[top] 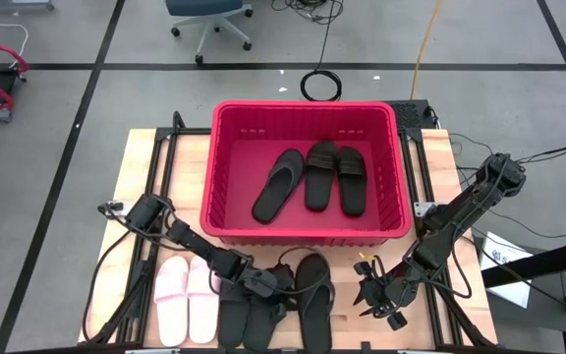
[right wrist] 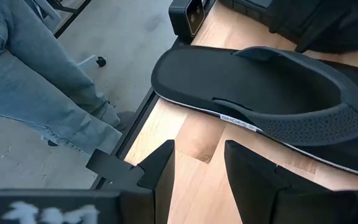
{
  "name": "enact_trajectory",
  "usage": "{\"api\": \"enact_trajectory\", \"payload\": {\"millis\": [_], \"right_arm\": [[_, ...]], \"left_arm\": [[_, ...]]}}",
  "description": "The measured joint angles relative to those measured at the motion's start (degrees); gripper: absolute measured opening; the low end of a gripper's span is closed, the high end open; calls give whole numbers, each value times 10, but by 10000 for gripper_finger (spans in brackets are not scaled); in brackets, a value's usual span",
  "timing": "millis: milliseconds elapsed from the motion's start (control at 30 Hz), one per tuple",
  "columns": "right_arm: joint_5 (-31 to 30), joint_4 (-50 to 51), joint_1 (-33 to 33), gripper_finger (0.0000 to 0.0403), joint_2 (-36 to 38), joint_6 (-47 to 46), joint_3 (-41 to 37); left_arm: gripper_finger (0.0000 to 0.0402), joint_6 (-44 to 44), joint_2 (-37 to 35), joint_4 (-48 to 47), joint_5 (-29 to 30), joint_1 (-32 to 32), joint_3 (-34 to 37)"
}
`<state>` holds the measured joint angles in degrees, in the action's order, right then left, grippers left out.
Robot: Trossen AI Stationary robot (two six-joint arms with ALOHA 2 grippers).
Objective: Pick and place slides into bin
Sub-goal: Put the black slipper into the red bin
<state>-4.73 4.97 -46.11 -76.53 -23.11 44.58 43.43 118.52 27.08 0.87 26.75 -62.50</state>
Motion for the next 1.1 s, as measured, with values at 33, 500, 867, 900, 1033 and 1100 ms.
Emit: {"api": "enact_trajectory", "payload": {"millis": [33, 500, 867, 900, 1033, 1100], "right_arm": [[0, 0, 0, 130, 0, 0, 0], [0, 0, 0, 130, 0, 0, 0], [0, 0, 0, 130, 0, 0, 0], [0, 0, 0, 130, 0, 1, 0], [-1, 0, 0, 130, 0, 2, 0], [-1, 0, 0, 130, 0, 2, 0]], "left_arm": [[172, 0, 0, 2, 0, 0, 0], [172, 6, 0, 16, 6, 0, 0], [172, -2, 0, 3, 35, -7, 0], [172, -2, 0, 4, 36, -10, 0], [172, -2, 0, 5, 36, -23, 0], [172, -2, 0, 5, 29, -28, 0]]}}
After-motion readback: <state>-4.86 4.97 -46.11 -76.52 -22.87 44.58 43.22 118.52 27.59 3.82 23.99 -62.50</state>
